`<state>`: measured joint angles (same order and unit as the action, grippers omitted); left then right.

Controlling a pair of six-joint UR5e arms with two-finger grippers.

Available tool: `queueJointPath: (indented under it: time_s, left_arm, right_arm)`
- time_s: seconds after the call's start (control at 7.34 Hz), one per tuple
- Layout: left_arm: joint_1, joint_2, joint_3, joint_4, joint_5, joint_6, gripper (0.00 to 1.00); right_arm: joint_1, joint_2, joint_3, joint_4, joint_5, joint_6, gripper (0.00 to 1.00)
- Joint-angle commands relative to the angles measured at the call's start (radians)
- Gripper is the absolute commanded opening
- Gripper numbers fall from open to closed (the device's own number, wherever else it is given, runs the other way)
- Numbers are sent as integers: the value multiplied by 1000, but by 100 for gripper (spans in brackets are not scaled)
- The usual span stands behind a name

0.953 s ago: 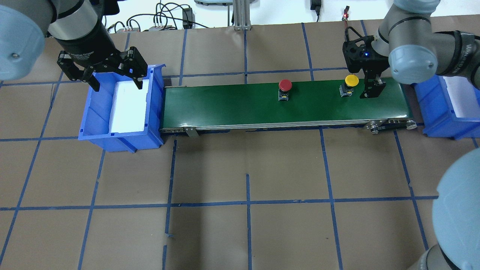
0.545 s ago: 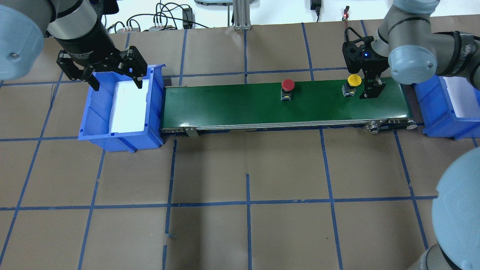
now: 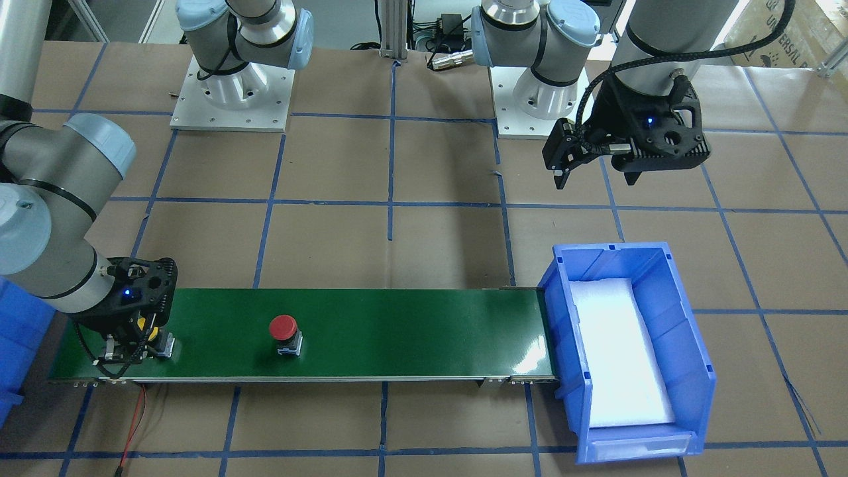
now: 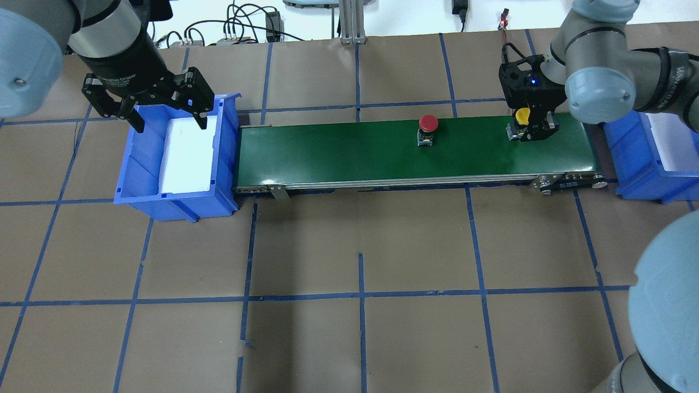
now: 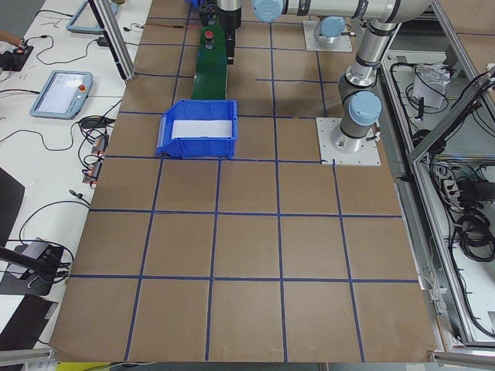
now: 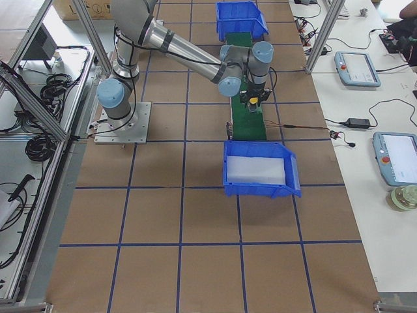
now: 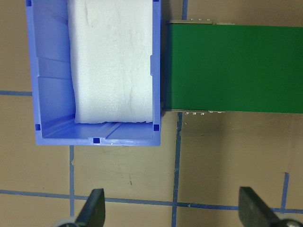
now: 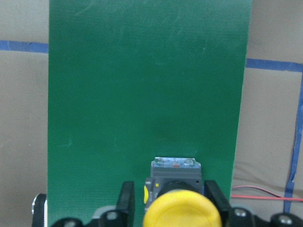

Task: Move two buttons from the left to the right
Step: 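Lift the yellow button and swing the right gripper over the far blue bin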

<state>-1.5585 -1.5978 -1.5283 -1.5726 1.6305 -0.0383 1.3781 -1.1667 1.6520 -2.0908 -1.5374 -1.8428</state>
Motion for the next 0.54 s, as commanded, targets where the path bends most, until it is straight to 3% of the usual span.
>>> queueJointPath:
  time_s: [0.0,0.41]
  left_arm:
    - [0,1,-1,0,0,0,100]
    - [0,-1,-1,0,0,0,100]
  right_arm:
    - [-4,-5,-4,-2,-10,-4,7]
    - [-28,-31,-66,30,-26,-21,6]
